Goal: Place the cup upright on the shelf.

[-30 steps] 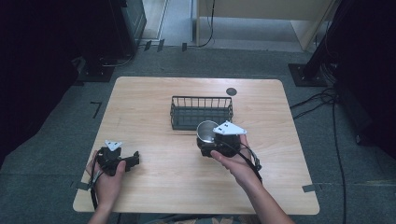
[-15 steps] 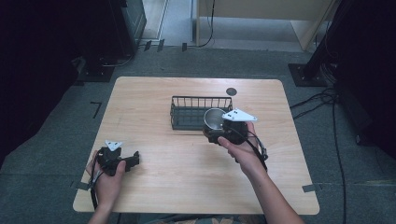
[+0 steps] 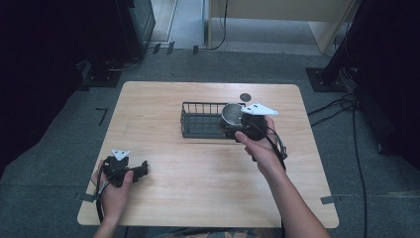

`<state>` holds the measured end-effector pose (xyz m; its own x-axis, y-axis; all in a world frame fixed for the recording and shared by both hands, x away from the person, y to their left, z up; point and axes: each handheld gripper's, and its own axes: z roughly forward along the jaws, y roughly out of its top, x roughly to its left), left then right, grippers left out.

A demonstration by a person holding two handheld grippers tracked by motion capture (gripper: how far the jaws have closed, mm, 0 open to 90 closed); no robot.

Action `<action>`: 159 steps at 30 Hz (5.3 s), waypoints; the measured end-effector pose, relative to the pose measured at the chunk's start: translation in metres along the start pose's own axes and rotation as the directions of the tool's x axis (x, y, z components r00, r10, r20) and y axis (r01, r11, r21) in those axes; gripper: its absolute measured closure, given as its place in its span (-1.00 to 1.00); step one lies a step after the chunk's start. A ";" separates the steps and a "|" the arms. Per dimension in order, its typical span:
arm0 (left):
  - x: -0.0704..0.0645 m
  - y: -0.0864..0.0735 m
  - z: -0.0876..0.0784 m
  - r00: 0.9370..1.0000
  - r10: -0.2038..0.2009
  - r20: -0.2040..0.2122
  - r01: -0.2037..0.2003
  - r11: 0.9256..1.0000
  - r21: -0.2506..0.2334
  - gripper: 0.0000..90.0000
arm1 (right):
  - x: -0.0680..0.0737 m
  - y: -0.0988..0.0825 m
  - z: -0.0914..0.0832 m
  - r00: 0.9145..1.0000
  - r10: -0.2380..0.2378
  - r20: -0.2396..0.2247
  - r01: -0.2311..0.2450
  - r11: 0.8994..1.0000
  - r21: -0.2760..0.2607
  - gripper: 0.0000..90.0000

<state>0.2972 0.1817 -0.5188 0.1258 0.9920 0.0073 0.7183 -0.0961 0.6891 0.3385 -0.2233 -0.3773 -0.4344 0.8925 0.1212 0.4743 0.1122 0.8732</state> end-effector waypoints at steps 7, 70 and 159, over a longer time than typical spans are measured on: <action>0.000 0.000 0.000 1.000 0.000 0.000 0.000 1.000 0.001 -1.00 | -0.010 0.013 0.014 0.999 0.017 0.037 -0.017 1.000 -0.004 -0.58; 0.000 0.000 0.000 1.000 0.004 0.001 -0.004 1.000 0.004 -1.00 | -0.028 -0.011 0.081 0.994 -0.014 0.110 0.000 0.992 0.124 -0.82; 0.000 0.000 0.000 1.000 0.006 0.000 -0.006 1.000 0.005 -1.00 | -0.118 -0.162 -0.072 0.958 0.096 0.271 -0.139 0.980 0.145 -0.92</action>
<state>0.2971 0.1820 -0.5186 0.1305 0.9914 0.0112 0.7210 -0.1026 0.6852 0.2579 -0.3786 -0.4988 -0.1626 0.9841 0.0721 0.6359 0.0486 0.7703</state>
